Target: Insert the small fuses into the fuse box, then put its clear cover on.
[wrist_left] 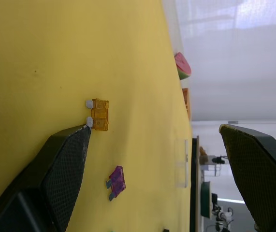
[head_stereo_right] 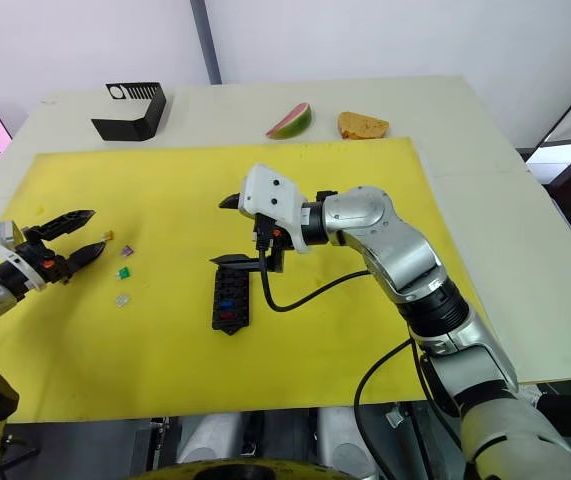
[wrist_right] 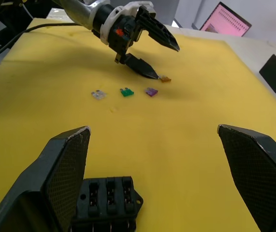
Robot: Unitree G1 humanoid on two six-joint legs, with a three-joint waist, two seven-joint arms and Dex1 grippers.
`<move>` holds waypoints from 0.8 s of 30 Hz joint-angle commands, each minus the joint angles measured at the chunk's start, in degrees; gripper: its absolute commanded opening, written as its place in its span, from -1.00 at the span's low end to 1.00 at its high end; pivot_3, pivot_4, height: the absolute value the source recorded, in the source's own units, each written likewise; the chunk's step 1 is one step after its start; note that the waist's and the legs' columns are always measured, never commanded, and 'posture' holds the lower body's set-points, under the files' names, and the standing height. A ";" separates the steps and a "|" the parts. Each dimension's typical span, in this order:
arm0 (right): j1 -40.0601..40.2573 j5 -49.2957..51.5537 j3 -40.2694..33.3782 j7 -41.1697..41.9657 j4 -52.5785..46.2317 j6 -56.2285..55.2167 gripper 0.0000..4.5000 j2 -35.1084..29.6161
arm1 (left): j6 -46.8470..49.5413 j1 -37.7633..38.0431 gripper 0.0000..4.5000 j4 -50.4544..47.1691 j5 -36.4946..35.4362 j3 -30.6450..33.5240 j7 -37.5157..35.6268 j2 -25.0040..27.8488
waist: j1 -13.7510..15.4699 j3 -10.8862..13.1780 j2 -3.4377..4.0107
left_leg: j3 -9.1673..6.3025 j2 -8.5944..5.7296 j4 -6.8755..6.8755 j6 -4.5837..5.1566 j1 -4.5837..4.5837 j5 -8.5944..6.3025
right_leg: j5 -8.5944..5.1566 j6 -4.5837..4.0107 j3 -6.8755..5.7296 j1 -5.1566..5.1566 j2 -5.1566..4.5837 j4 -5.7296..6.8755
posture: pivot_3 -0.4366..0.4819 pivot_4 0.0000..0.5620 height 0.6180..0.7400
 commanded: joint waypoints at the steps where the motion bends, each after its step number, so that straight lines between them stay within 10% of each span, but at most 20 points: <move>1: -0.39 0.00 -1.98 -0.29 -2.35 -0.18 0.97 -0.32 | -0.98 0.07 1.00 0.16 1.08 -0.70 -1.21 2.03 | -0.06 0.00 0.00 | 0.00 0.00 0.00 0.00 0.00 0.00 | 0.00 0.00 0.00 0.00 0.00 0.01 | -0.05 -0.47 1.00; 24: -0.91 -0.02 -2.80 0.29 -2.83 0.28 0.97 -1.77 | -6.06 0.53 1.00 -0.07 3.10 -2.33 -1.91 -1.53 | 0.33 -0.02 0.00 | 0.00 -0.02 0.01 0.01 0.02 0.00 | 0.00 0.00 0.00 0.03 -0.02 0.01 | -0.05 -0.47 1.00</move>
